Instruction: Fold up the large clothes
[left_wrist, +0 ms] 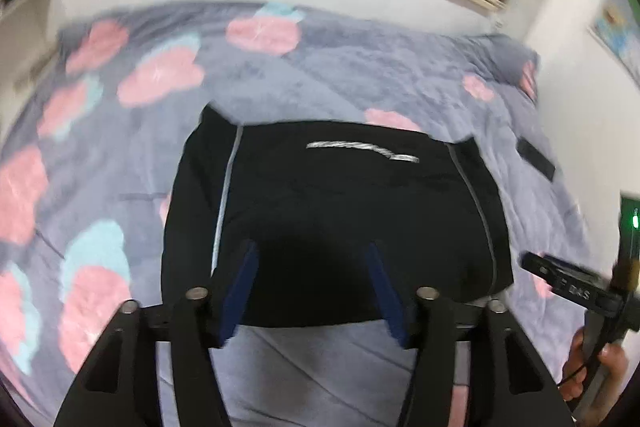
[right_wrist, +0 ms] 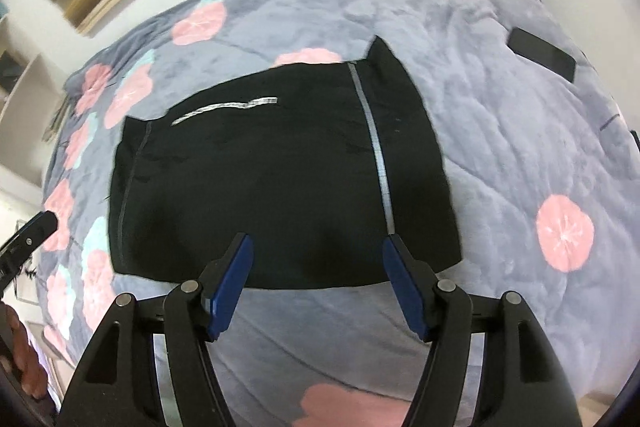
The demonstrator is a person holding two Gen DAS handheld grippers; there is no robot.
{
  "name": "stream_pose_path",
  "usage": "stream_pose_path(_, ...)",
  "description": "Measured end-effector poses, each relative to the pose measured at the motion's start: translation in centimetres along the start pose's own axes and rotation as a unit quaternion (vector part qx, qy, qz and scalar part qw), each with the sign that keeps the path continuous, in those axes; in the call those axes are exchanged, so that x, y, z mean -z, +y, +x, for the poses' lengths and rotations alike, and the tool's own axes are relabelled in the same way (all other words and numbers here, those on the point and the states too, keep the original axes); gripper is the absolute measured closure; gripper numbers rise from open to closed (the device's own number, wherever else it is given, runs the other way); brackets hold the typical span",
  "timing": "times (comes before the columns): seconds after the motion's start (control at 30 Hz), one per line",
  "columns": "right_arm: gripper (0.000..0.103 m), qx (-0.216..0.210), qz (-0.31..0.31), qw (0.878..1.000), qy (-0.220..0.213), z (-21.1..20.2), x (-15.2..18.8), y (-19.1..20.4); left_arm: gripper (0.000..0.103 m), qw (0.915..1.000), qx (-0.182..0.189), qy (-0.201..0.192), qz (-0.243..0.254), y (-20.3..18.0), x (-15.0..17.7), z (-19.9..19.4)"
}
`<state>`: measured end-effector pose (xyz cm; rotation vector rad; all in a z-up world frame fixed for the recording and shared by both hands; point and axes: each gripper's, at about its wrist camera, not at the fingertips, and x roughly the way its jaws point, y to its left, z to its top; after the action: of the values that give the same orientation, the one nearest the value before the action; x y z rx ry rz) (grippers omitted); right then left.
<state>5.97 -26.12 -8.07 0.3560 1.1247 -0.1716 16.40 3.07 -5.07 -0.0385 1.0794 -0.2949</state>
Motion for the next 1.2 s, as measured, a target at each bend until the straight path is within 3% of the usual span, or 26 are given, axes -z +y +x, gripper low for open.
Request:
stream_pose_path(0.13, 0.032, 0.026, 0.011, 1.000, 0.005, 1.7, -1.1, -2.3, 0.034, 0.9958, -0.032, 0.017, -0.085, 7.7, -1.2, 4.0)
stream_pose_path(0.2, 0.032, 0.030, 0.020, 0.999, 0.006, 2.6, -1.8, -3.4, 0.034, 0.9944, -0.034, 0.032, -0.095, 10.4, -1.7, 6.2)
stream_pose_path(0.27, 0.031, 0.038, 0.029, 0.999, 0.011, 4.0, -2.9, -4.5, 0.034, 0.9935, -0.016, 0.047, -0.103, 12.7, -2.2, 8.6)
stream_pose_path(0.37, 0.028, 0.046, 0.033, 0.998, 0.010, 6.3, -4.5, -5.4, 0.034, 0.9863, 0.041, 0.073, -0.142, 16.4, -2.6, 12.7)
stream_pose_path(0.47, 0.027, 0.036, 0.036, 0.999, 0.006, 8.3, -5.8, -6.2, 0.034, 0.9719, 0.102, 0.106, -0.184, 19.3, -2.6, 16.8)
stream_pose_path(0.63, 0.024, 0.017, 0.047, 0.999, 0.012, 12.0, -7.6, -8.3, 0.034, 0.9532, 0.171, 0.145, -0.203, 20.6, -2.1, 20.7)
stream_pose_path(0.8, 0.022, 0.004, 0.051, 0.998, 0.027, 14.5, -8.4, -10.0, 0.025, 0.9442, 0.206, 0.169, -0.193, 20.1, -2.3, 22.8)
stream_pose_path(0.93, 0.012, -0.028, 0.063, 0.996, 0.052, 17.1, -8.4, -11.2, 0.022, 0.9359, 0.221, 0.192, -0.196, 19.9, -2.3, 25.1)
stream_pose_path(1.07, 0.003, -0.072, 0.094, 0.990, 0.074, 19.2, -8.1, -12.8, 0.017, 0.9213, 0.250, 0.200, -0.220, 20.3, -1.7, 26.4)
stream_pose_path(1.2, 0.000, -0.133, 0.139, 0.976, 0.099, 21.3, -7.6, -14.4, 0.014, 0.9180, 0.259, 0.199, -0.225, 20.1, -1.4, 26.9)
